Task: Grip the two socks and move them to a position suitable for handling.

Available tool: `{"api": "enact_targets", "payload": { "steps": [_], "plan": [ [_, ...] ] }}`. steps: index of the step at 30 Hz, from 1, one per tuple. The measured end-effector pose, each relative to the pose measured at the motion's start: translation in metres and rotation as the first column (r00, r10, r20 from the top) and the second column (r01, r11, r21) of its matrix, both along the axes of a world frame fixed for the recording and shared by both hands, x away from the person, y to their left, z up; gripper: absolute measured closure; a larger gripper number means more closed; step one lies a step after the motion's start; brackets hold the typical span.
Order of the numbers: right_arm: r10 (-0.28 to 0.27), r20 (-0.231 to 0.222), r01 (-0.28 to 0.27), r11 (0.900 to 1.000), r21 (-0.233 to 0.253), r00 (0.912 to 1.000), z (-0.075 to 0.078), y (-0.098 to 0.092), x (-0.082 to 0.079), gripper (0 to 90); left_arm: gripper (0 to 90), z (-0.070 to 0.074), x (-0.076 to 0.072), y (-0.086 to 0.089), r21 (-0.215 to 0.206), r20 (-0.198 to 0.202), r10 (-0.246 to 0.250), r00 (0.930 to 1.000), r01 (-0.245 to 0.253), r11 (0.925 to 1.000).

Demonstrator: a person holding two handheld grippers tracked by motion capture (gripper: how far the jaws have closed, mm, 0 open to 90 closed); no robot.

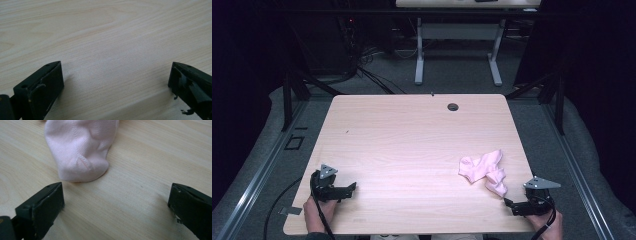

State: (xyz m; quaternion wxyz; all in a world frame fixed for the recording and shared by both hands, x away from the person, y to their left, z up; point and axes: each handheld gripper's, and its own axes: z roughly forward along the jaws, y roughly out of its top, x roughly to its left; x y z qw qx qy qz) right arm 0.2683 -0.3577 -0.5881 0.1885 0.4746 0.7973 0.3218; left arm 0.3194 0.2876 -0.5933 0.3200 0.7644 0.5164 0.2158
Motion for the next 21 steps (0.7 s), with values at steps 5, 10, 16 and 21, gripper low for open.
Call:
{"api": "enact_targets", "payload": {
  "steps": [5,10,16,21],
  "plan": [
    [-0.003,0.002,0.003,1.000,0.004,1.0000,-0.0001,0.0000,0.0002,0.1,0.0,0.0000,0.0000,0.0000,0.000,0.001,0.001,1.0000,-0.001,1.0000],
    [-0.005,0.004,0.005,1.000,0.007,1.0000,-0.0001,-0.0001,0.0004,0.6,0.1,0.0001,-0.0002,0.0002,0.000,0.000,0.002,1.0000,-0.002,1.0000],
    [-0.006,0.003,0.006,1.000,0.008,1.0000,0.0002,-0.0004,0.0005,1.2,0.1,0.0000,-0.0006,-0.0001,-0.003,-0.001,0.007,1.0000,-0.007,1.0000],
    [-0.004,-0.014,0.004,1.000,0.013,0.9999,0.0015,-0.0008,0.0019,0.5,0.2,0.0000,-0.0007,-0.0001,-0.004,-0.001,0.008,1.0000,-0.008,1.0000]
  ]
}}
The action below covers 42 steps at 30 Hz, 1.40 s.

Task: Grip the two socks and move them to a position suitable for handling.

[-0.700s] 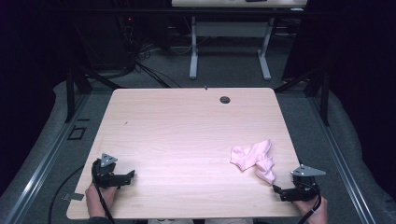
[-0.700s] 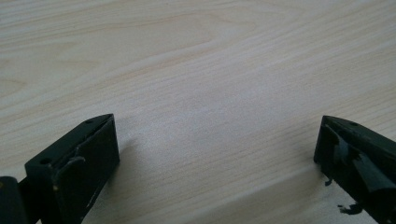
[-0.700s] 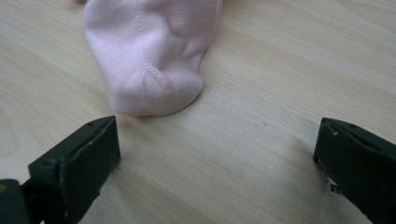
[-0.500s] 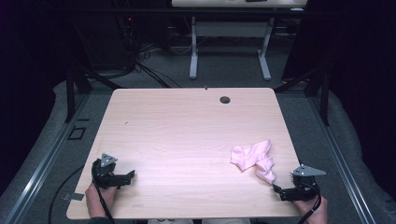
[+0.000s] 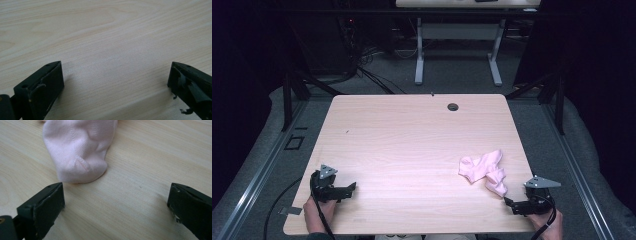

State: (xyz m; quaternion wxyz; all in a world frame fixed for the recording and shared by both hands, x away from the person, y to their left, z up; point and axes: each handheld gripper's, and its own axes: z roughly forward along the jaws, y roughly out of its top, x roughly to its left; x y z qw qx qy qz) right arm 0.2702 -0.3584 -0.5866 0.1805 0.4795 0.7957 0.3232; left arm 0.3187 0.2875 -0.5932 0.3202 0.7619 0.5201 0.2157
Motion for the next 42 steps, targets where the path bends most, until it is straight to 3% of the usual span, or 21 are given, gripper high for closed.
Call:
{"api": "enact_targets", "payload": {
  "steps": [3,6,14,21,28,31,32,33,34,42],
  "plan": [
    [-0.004,-0.020,0.005,1.000,0.026,0.9998,0.002,-0.002,0.002,0.7,0.2,0.000,0.000,0.000,0.000,0.000,0.000,1.0000,0.000,1.0000],
    [-0.001,-0.038,0.002,1.000,0.015,0.9993,0.006,-0.001,0.003,0.5,0.2,0.000,0.000,0.000,0.000,0.000,0.000,1.0000,0.000,1.0000],
    [0.003,-0.019,-0.002,0.998,0.056,0.9998,0.030,0.010,-0.001,0.0,0.2,0.000,0.000,0.000,0.000,0.001,0.001,1.0000,-0.001,1.0000],
    [0.023,0.004,-0.023,0.999,0.040,0.9997,0.055,0.033,0.006,3.4,0.2,0.000,0.000,0.000,0.000,0.001,0.001,1.0000,-0.001,1.0000],
    [0.031,0.017,-0.032,0.999,0.021,0.9994,0.059,0.052,0.019,10.5,0.2,0.000,0.000,0.000,0.000,0.001,0.002,1.0000,-0.002,1.0000],
    [0.025,-0.003,-0.025,1.000,-0.007,0.9997,0.053,0.060,0.029,16.9,0.2,0.000,0.000,0.000,0.000,0.001,0.002,1.0000,-0.002,1.0000],
    [0.024,-0.022,-0.024,0.999,-0.026,0.9995,0.048,0.063,0.034,26.0,0.2,0.000,0.000,0.000,0.000,0.001,0.002,1.0000,-0.002,1.0000],
    [0.024,-0.022,-0.024,0.999,-0.026,0.9995,0.048,0.063,0.034,26.0,0.2,0.000,0.000,0.000,0.000,0.001,0.002,1.0000,-0.002,1.0000],
    [0.006,-0.045,-0.009,0.998,-0.055,0.9989,0.042,0.066,0.038,33.4,0.2,0.000,0.000,0.000,0.000,0.001,0.002,1.0000,-0.002,1.0000],
    [-0.006,-0.083,-0.001,0.996,-0.084,0.9965,0.026,0.067,0.040,57.2,0.2,0.000,0.000,0.000,0.000,0.001,0.002,1.0000,-0.002,1.0000]
  ]
}}
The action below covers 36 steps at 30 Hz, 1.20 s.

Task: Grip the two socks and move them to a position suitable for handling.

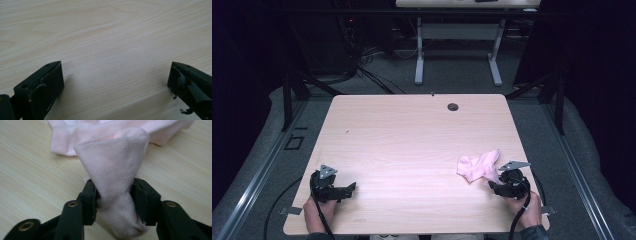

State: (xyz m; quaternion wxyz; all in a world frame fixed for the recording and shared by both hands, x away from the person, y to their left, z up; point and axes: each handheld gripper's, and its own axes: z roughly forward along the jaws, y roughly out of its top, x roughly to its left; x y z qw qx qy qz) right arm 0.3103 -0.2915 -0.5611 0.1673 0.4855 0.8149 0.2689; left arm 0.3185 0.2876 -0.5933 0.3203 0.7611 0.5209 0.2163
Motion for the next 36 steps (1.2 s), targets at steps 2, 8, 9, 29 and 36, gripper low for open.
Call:
{"api": "enact_targets", "payload": {
  "steps": [2,8,9,29,36],
  "plan": [
    [-0.001,-0.004,0.001,1.000,-0.007,1.0000,-0.001,0.000,0.000,61.0,0.2,0.000,0.000,0.000,0.000,0.000,0.000,1.0000,0.000,1.0000],
    [-0.015,0.005,0.015,0.999,0.047,0.9999,0.000,-0.007,-0.003,76.3,0.2,0.000,0.000,0.000,0.000,0.000,0.000,1.0000,0.000,1.0000],
    [-0.015,0.005,0.015,0.999,0.047,0.9999,0.000,-0.007,-0.003,76.3,0.2,0.000,0.000,0.000,0.000,0.000,0.000,1.0000,0.000,1.0000],
    [0.097,0.079,-0.109,0.980,0.167,0.9922,0.045,0.015,-0.038,76.3,0.2,0.000,0.000,0.000,0.000,0.000,0.000,1.0000,0.000,1.0000],
    [0.220,0.051,-0.225,0.954,0.197,0.9743,0.043,0.054,-0.038,76.1,0.2,0.000,0.000,0.000,0.000,0.000,0.000,1.0000,0.000,1.0000]
  ]
}}
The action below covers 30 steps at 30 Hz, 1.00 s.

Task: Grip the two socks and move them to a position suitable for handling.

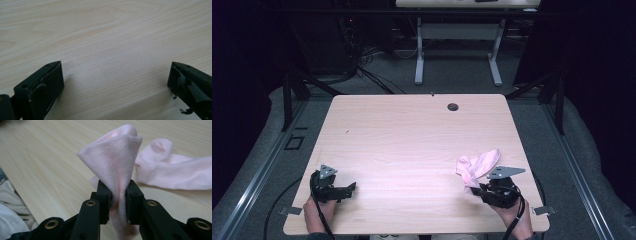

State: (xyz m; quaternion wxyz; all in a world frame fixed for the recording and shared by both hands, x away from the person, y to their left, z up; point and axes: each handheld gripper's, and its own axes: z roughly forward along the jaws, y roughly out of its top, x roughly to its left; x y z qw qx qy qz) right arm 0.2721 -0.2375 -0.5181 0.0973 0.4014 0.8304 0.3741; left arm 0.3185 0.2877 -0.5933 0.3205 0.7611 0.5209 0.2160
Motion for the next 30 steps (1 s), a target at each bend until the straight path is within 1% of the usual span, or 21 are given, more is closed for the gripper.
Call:
{"api": "enact_targets", "payload": {
  "steps": [1,2,3,4,6,8,13,14,15,17,20,21,22,23,24,25,26,27,28,29,30],
  "plan": [
    [0.020,-0.013,-0.020,1.000,0.007,0.9997,-0.001,0.006,0.000,76.1,0.3,0.000,0.000,0.000,0.001,0.000,0.000,1.0000,0.000,1.0000],
    [0.020,-0.013,-0.020,1.000,0.007,0.9997,-0.001,0.006,0.000,76.1,0.3,0.000,0.000,0.000,0.001,0.000,0.000,1.0000,0.000,1.0000],
    [0.057,-0.019,-0.057,0.998,0.006,0.9982,-0.004,0.018,0.000,75.9,0.3,0.000,0.000,0.000,0.000,0.000,0.000,1.0000,0.000,1.0000],
    [0.057,-0.019,-0.057,0.998,0.006,0.9982,-0.004,0.018,0.000,75.9,0.2,0.000,0.000,0.000,0.000,0.000,0.000,1.0000,0.000,1.0000],
    [0.109,-0.031,-0.108,0.994,0.012,0.9936,-0.008,0.035,0.001,75.9,0.2,0.000,0.000,0.000,0.001,0.000,0.000,1.0000,0.000,1.0000],
    [0.122,-0.038,-0.122,0.992,0.011,0.9918,-0.009,0.041,0.001,75.8,0.2,0.000,0.000,0.000,0.000,0.000,0.000,1.0000,0.000,1.0000],
    [0.192,-0.066,-0.192,0.981,0.011,0.9791,-0.017,0.066,0.002,75.0,0.2,0.000,0.000,0.000,0.000,0.000,0.000,1.0000,0.000,1.0000],
    [0.211,-0.078,-0.211,0.977,0.009,0.9743,-0.021,0.074,0.003,74.7,0.3,0.000,0.000,0.000,0.000,0.000,0.000,1.0000,0.000,1.0000],
    [0.211,-0.078,-0.211,0.977,0.009,0.9743,-0.021,0.074,0.003,74.7,0.3,0.000,0.000,0.000,0.000,0.000,0.000,1.0000,0.000,1.0000],
    [0.231,-0.101,-0.233,0.972,-0.009,0.9676,-0.028,0.084,0.003,74.0,0.3,0.000,0.000,0.000,-0.001,0.000,0.000,1.0000,0.000,1.0000],
    [0.233,-0.113,-0.238,0.971,-0.030,0.9657,-0.034,0.089,0.005,71.7,0.3,0.000,0.000,0.000,0.001,0.000,0.000,1.0000,0.000,1.0000],
    [0.235,-0.123,-0.242,0.969,-0.041,0.9641,-0.036,0.090,0.006,69.1,0.3,0.000,0.000,0.000,0.000,0.000,0.000,1.0000,0.000,1.0000],
    [0.236,-0.129,-0.241,0.970,-0.031,0.9633,-0.040,0.091,0.006,65.6,0.3,0.000,0.000,0.000,-0.001,0.000,0.000,1.0000,0.000,1.0000],
    [0.231,-0.137,-0.238,0.971,-0.033,0.9632,-0.042,0.092,0.007,56.5,0.3,0.000,0.000,0.000,0.000,0.000,0.000,1.0000,0.000,1.0000],
    [0.231,-0.137,-0.238,0.971,-0.033,0.9632,-0.042,0.092,0.007,56.5,0.3,0.000,0.000,0.000,0.000,0.000,0.000,1.0000,0.000,1.0000],
    [0.231,-0.140,-0.238,0.970,-0.039,0.9629,-0.043,0.092,0.007,51.2,0.3,0.000,0.000,0.000,0.000,0.000,0.000,1.0000,0.000,1.0000],
    [0.229,-0.132,-0.234,0.972,-0.030,0.9645,-0.042,0.090,0.007,41.0,0.2,0.000,0.000,0.000,0.000,0.000,0.000,1.0000,0.000,1.0000],
    [0.215,-0.124,-0.220,0.975,-0.026,0.9686,-0.040,0.089,0.006,35.6,0.3,0.000,0.000,0.000,0.000,0.000,0.000,1.0000,0.000,1.0000],
    [0.215,-0.124,-0.220,0.975,-0.026,0.9686,-0.040,0.089,0.006,35.6,0.3,0.000,0.000,0.000,0.000,0.000,0.000,1.0000,0.000,1.0000],
    [0.207,-0.116,-0.211,0.977,-0.024,0.9715,-0.036,0.084,0.006,29.2,0.3,0.000,0.000,0.000,0.000,0.000,0.000,1.0000,0.000,1.0000],
    [0.203,-0.113,-0.206,0.978,-0.018,0.9727,-0.035,0.082,0.006,26.6,0.3,0.000,0.000,0.000,0.000,0.000,0.000,1.0000,0.000,1.0000]
  ]
}}
